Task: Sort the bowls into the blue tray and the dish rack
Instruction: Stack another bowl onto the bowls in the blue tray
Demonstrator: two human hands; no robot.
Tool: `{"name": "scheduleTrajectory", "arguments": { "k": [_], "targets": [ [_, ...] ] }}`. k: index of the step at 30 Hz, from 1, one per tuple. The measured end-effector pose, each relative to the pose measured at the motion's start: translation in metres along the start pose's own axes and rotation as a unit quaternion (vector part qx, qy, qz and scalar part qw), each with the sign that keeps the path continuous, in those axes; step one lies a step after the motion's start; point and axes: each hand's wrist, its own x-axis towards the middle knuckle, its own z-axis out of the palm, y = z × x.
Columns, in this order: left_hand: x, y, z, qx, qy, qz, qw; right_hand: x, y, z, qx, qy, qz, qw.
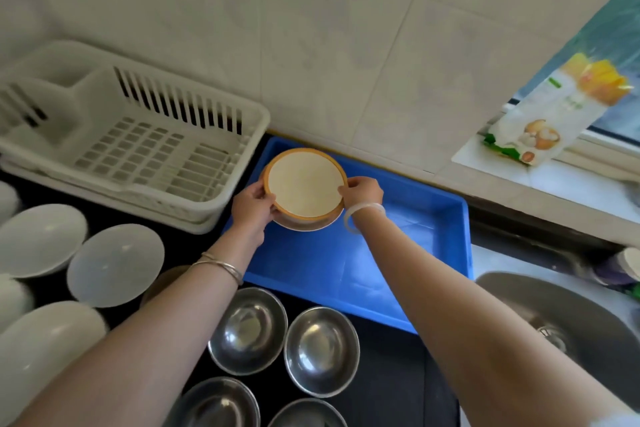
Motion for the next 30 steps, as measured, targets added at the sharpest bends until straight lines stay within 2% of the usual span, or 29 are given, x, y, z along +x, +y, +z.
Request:
{"name": "scheduleTrajectory", "arguments": {
  "k": [9, 16, 22, 27, 30],
  "targets": [
    [0.023, -0.007, -0.005, 0.056, 0.011, 0.019, 0.998, 0.013, 0.005, 0.016, -0.008, 0.005, -0.01, 1.0],
    [0.025, -0.012, -0.001, 0.146, 0.083, 0.085, 0.982, 0.01, 0.006, 0.018, -0.004, -0.007, -0.027, 1.0],
    [0.014, -0.017, -0.005, 0.158, 0.045, 0.101, 0.981, -0.003, 0.011, 0.012, 0.007, -0.031, -0.059, 0.998],
    [-0.018, -0.016, -0.018, 0.154, 0.026, 0.084, 0.984, -0.025, 0.018, -0.004, 0.03, -0.037, -0.082, 0.995],
    [-0.054, -0.022, -0.031, 0.147, 0.011, 0.065, 0.987, -0.051, 0.03, -0.017, 0.037, -0.068, -0.114, 0.991]
  ]
}}
